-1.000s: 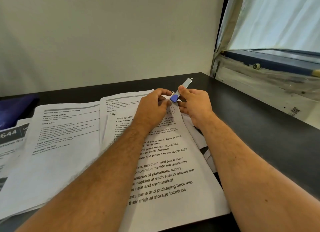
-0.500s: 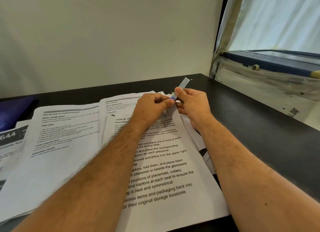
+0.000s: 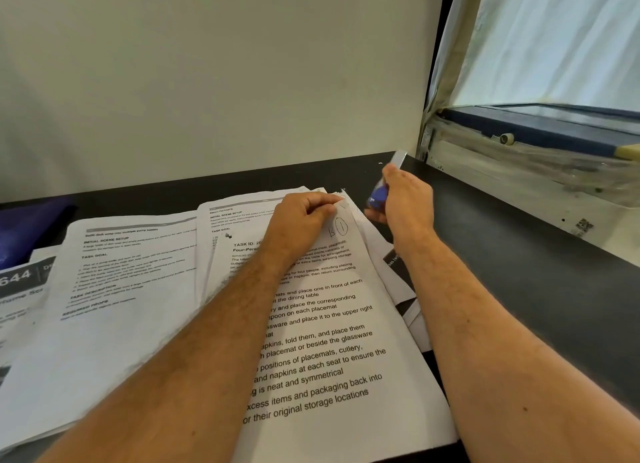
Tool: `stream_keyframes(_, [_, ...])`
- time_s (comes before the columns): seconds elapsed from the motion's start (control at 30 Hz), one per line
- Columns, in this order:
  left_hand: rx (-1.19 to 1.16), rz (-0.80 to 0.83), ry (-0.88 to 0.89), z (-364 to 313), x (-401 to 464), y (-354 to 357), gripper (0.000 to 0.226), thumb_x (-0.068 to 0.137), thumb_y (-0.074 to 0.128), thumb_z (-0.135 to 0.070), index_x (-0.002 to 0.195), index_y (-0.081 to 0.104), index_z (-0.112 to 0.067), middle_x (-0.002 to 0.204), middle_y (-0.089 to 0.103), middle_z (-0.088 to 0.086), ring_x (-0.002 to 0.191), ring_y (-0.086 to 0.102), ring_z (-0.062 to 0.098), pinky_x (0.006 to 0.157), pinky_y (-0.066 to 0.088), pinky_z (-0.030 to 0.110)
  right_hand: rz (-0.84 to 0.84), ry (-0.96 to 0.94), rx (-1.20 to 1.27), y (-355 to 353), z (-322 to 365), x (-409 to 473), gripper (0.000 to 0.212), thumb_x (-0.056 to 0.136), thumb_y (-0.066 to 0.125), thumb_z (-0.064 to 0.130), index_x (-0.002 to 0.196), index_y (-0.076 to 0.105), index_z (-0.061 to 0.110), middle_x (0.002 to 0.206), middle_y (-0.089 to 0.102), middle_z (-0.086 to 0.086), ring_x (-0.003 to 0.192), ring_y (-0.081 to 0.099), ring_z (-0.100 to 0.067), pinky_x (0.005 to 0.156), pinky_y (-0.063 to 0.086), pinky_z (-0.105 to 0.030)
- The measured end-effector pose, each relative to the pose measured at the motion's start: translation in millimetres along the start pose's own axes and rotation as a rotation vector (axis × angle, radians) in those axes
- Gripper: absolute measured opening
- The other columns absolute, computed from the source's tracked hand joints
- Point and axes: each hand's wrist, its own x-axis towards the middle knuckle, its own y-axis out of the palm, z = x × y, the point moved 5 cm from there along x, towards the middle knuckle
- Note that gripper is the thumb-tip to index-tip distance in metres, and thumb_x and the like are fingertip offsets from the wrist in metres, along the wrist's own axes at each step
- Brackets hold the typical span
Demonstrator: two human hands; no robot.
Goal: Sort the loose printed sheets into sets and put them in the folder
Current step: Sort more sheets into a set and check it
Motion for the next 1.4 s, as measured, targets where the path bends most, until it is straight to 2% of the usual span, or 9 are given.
stream_keyframes(0.1, [-0.023,-0.009,0.005,-0.7,0.5,0.1,0.02,0.096,0.066,-0.027,0.113,0.074,-0.024,0.101,0.074,-0.006,0.086,0.073,0.007,0.079,0.061,0.024,-0.044,-0.215,-0.519,-15.9,2.5,9.5,0.026,0.104,0.048,0.035,0.093,0.063,0.016,0.089,0.065,-0.002,0.068,0.057,-0.01,0.06,0.05,-0.026])
stream_keyframes(0.23, [-0.04,-0.04,0.021,-2.6,0.1,-1.2,0.016,0.092,0.07,-0.032,0.103,0.077,-0.023,0.093,0.074,-0.01,0.084,0.072,0.005,0.079,0.059,0.023,0.058,-0.196,-1.089,-10.0,-12.9,14.2,0.035,0.099,0.053,0.042,0.119,0.064,0.017,0.108,0.063,-0.008,0.095,0.06,-0.023,0.085,0.053,-0.043])
stream_keyframes(0.53, [0.013,-0.048,0.032,-2.2,-0.7,1.5,0.018,0.099,0.06,-0.024,0.112,0.073,-0.022,0.104,0.071,-0.008,0.09,0.068,0.005,0.074,0.057,0.016,0.188,-0.11,-1.224,-6.3,-18.9,9.4,0.036,0.094,0.061,0.047,0.122,0.065,0.024,0.125,0.06,-0.008,0.124,0.046,-0.031,0.108,0.034,-0.055])
stream_keyframes(0.67, [0.01,-0.089,0.048,-3.9,0.6,-1.7,0.021,0.1,0.058,-0.018,0.114,0.073,-0.022,0.104,0.069,-0.008,0.091,0.069,0.005,0.072,0.056,0.012,0.086,-0.359,-0.906,-4.7,9.0,-2.2,0.025,0.098,0.059,0.037,0.107,0.072,0.018,0.115,0.068,-0.003,0.101,0.056,-0.013,0.089,0.048,-0.03])
stream_keyframes(0.77, [-0.024,-0.089,0.055,-10.3,0.6,-3.9,0.021,0.1,0.057,-0.015,0.112,0.073,-0.022,0.103,0.071,-0.008,0.092,0.07,0.005,0.074,0.057,0.015,0.297,-0.242,-0.544,7.4,15.5,-13.6,0.03,0.096,0.062,0.033,0.091,0.074,0.006,0.084,0.074,-0.006,0.065,0.066,-0.012,0.059,0.05,-0.021])
stream_keyframes(1.07, [0.328,-0.093,0.066,-40.6,2.5,-28.1,0.028,0.097,0.062,-0.024,0.125,0.066,-0.027,0.128,0.064,-0.008,0.103,0.057,0.004,0.081,0.048,0.013,0.631,0.143,-0.451,20.3,-1.2,-30.5,0.018,0.091,0.066,0.011,0.108,0.07,0.012,0.101,0.076,-0.008,0.088,0.075,-0.024,0.087,0.06,-0.047])
stream_keyframes(1.23, [0.557,-0.317,-0.294,-31.6,-15.2,-94.4,0.055,0.089,0.069,-0.041,0.14,0.05,-0.029,0.133,0.059,0.001,0.132,0.048,0.026,0.122,0.012,0.055,0.577,0.296,-0.142,19.9,3.8,-35.3,0.012,0.096,0.06,0.006,0.101,0.066,0.015,0.101,0.075,-0.01,0.08,0.076,-0.027,0.067,0.063,-0.041])
stream_keyframes(1.33, [0.363,-0.371,-0.52,-14.2,-48.0,-120.2,0.092,0.079,0.079,-0.047,0.152,0.029,-0.019,0.142,0.049,0.014,0.129,0.049,0.037,0.111,0.034,0.059,0.575,0.347,-0.064,24.5,4.3,-43.4,0.012,0.098,0.058,0.005,0.104,0.064,0.013,0.103,0.074,-0.013,0.079,0.076,-0.029,0.057,0.062,-0.037])
stream_keyframes(1.4, [0.165,-0.305,-0.641,-7.7,-74.2,-126.0,0.081,0.084,0.076,-0.042,0.147,0.035,-0.013,0.124,0.062,0.011,0.108,0.063,0.033,0.095,0.05,0.054,0.572,0.365,-0.027,29.6,5.9,-49.5,0.01,0.098,0.058,0.005,0.103,0.064,0.011,0.105,0.074,-0.015,0.085,0.075,-0.032,0.06,0.063,-0.04])
